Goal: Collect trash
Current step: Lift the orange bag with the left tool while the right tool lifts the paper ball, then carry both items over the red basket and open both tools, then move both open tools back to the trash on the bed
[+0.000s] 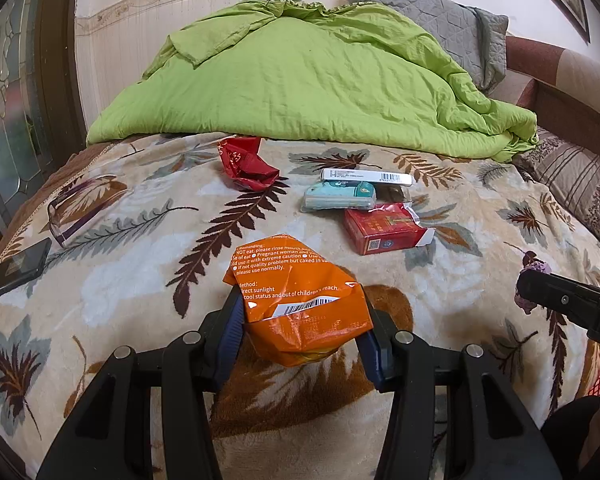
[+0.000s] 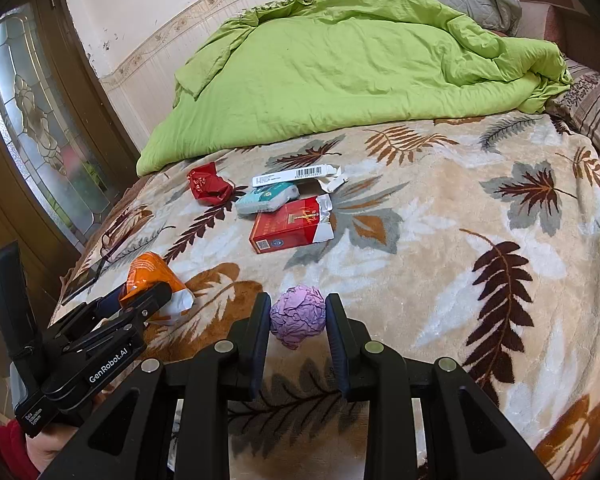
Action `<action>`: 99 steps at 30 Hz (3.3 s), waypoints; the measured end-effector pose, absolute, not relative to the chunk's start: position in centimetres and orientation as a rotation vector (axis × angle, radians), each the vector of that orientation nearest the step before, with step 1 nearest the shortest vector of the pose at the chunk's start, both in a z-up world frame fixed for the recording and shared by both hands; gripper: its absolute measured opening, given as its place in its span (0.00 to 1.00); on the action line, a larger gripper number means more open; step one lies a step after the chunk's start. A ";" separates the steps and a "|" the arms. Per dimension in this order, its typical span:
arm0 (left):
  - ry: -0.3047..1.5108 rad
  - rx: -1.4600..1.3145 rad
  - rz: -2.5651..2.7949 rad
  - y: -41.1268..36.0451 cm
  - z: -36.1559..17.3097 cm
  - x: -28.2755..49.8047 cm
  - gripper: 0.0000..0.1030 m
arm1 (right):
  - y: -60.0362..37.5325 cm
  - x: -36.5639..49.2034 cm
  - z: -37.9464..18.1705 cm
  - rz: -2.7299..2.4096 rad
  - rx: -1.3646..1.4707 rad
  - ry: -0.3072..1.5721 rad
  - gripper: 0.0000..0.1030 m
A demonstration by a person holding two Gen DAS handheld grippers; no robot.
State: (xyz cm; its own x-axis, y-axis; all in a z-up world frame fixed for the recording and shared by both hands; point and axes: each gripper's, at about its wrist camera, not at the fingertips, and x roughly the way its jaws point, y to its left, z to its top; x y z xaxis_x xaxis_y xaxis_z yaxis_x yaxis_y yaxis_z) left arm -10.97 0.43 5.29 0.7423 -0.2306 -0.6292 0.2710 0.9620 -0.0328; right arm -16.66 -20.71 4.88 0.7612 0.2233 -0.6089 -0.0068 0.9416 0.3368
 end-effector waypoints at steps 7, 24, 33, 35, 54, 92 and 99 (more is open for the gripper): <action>0.682 0.062 -0.274 0.4 5.3 -11.0 0.48 | -20.7 -16.6 4.9 0.127 0.326 0.698 0.29; 0.690 0.023 -0.530 -1.1 5.9 -12.3 0.48 | -22.1 -18.1 5.2 0.114 0.406 0.693 0.29; 0.716 0.069 -0.669 -4.2 6.9 -14.7 0.48 | -25.4 -22.6 5.8 0.072 0.498 0.699 0.29; 0.721 0.074 -0.723 -5.6 7.5 -15.7 0.48 | -26.7 -24.1 6.1 0.039 0.511 0.693 0.29; 0.772 0.233 -1.297 -24.4 12.2 -27.9 0.48 | -43.2 -45.1 9.2 -0.443 0.706 0.528 0.29; 0.810 0.031 -0.709 -5.9 9.2 -13.9 0.73 | -33.2 -28.6 8.1 -0.009 0.586 0.677 0.52; 0.810 -0.104 -0.428 0.0 6.9 -8.4 0.73 | -28.2 -21.5 9.8 0.071 0.372 0.725 0.52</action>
State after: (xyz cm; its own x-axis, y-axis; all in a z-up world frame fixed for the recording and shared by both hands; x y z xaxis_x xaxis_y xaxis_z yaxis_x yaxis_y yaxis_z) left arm -8.38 0.02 6.94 0.6095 -0.4090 -0.6792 0.3304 0.9098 -0.2514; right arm -21.54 -28.17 9.80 0.7494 0.1909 -0.6340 0.0638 0.9323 0.3561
